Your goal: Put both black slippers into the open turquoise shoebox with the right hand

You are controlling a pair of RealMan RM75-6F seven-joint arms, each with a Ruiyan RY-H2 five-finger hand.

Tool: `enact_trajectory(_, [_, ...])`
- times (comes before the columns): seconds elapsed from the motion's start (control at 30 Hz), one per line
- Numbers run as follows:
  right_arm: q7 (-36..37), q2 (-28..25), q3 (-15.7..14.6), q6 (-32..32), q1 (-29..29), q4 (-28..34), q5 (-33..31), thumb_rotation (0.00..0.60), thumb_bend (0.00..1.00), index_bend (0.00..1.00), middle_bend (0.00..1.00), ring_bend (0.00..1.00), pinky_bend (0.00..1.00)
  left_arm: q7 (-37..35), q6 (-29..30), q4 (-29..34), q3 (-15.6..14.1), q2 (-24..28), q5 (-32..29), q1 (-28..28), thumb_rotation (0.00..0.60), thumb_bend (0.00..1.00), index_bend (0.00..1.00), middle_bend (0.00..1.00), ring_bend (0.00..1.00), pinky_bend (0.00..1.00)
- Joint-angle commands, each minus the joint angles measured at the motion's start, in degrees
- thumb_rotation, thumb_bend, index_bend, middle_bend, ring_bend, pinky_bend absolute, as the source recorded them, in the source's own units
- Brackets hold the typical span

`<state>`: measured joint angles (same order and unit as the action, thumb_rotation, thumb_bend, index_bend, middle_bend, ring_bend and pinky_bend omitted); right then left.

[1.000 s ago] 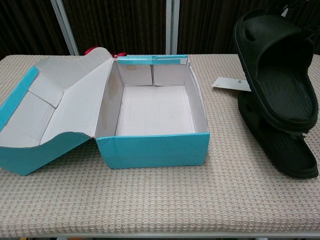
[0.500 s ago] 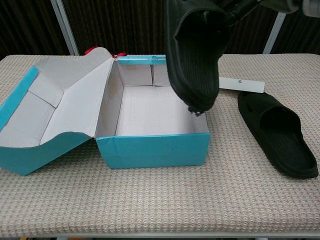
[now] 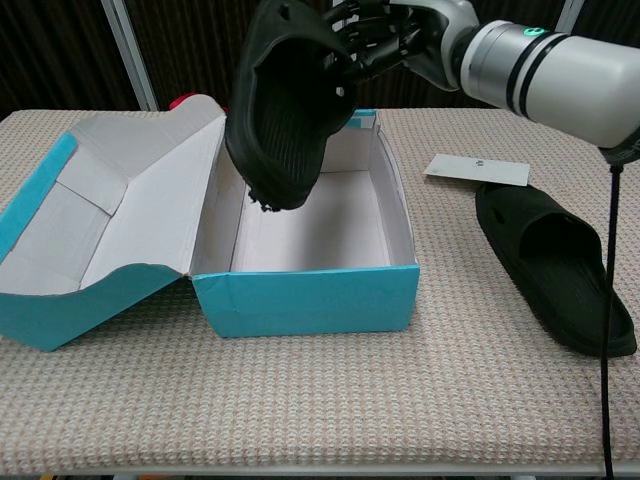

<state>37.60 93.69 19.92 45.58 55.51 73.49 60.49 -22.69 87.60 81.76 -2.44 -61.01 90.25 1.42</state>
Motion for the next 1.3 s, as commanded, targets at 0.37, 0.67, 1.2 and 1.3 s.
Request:
enact_trajectory(0.37, [3.9, 8.5, 2.8, -7.6, 4.4, -11.0, 3.3, 0.6, 0.09, 0.45, 0.46, 0.18, 0.23, -0.8, 0.3, -2.9, 0.5, -1.0, -0.5, -0.4, 0.6, 0.05, 0.11, 0.1, 0.03, 0.06])
enact_trajectory(0.67, [7.1, 10.8, 3.1, -10.2, 5.0, -15.1, 6.0, 0.6, 0.08, 0.45, 0.46, 0.18, 0.23, -1.0, 0.3, -3.2, 0.7, -1.2, -0.3, -0.2, 0.6, 0.05, 0.12, 0.1, 0.03, 0.06])
enact_trajectory(1.2, [9.3, 14.9, 3.8, -15.2, 8.4, -23.0, 8.1, 0.6, 0.09, 0.45, 0.45, 0.18, 0.23, -2.2, -0.8, -5.4, 0.7, -2.0, -0.9, -0.2, 0.6, 0.05, 0.12, 0.1, 0.03, 0.06])
enact_trajectory(1.3, [9.9, 15.6, 3.8, -16.0, 8.8, -24.3, 8.5, 0.6, 0.09, 0.45, 0.45, 0.18, 0.23, -2.6, -1.1, -5.6, 0.9, -2.0, -1.1, -0.1, 0.6, 0.05, 0.12, 0.1, 0.03, 0.06])
